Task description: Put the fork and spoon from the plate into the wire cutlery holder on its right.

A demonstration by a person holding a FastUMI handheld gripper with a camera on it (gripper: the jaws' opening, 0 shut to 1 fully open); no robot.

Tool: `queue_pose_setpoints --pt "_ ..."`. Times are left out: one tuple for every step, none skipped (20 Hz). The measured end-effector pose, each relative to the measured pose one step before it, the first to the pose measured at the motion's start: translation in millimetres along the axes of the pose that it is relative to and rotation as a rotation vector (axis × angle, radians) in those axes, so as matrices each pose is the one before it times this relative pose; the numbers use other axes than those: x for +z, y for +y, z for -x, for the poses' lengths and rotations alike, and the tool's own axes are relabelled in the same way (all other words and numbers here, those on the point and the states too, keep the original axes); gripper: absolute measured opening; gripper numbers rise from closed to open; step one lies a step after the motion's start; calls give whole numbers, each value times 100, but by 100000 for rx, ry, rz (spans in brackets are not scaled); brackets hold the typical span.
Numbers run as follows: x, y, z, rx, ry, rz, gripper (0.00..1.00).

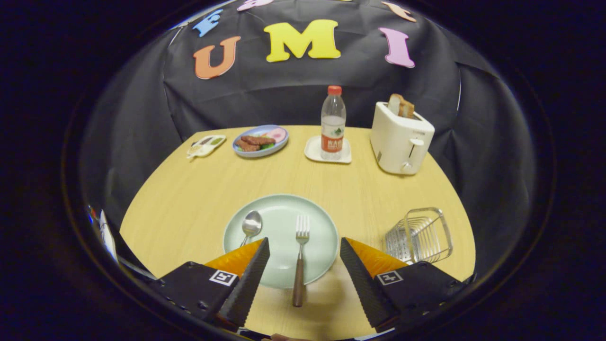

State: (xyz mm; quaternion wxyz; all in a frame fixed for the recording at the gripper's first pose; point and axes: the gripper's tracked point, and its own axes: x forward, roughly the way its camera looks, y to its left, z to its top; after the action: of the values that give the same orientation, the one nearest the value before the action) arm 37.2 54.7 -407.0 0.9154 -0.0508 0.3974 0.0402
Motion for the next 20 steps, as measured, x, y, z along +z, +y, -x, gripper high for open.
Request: queue_pose_setpoints --pt "-646 152 -791 -414 2315 -497 91" --pt "-545 -13 -553 -1051 2311 -269 91" --pt "-508 181 -499 -446 2136 -291 90" --pt "-415 384 -483 114 2667 -883 88" --pt "-361 253 -245 -14 1886 -255 85" --pt "-81 228 -309 306 972 712 76" --pt "-257 -169 -642 -1491 1053 960 76" --pt "-306 -51 -494 -815 827 579 70" --pt "-69 -250 -334 -1929 1059 486 65" --pt "-65 -552 -259 -2610 320 483 60" --pt "-120 -57 -394 -606 677 555 55" --pt "-151 -234 -240 -1734 638 549 50" --pt "-156 -58 -281 -564 833 443 45" --pt "-219 249 -361 845 1236 355 40" --pt "-275 599 104 2107 947 369 35" --pt "-93 311 -98 1394 350 411 32" --pt "31 -124 -194 -202 11 503 32" --pt "-197 -695 -38 -2615 -184 -470 23" --pt "-354 377 -190 1282 632 -1544 13" --pt "-290 269 93 1046 587 -1243 14"
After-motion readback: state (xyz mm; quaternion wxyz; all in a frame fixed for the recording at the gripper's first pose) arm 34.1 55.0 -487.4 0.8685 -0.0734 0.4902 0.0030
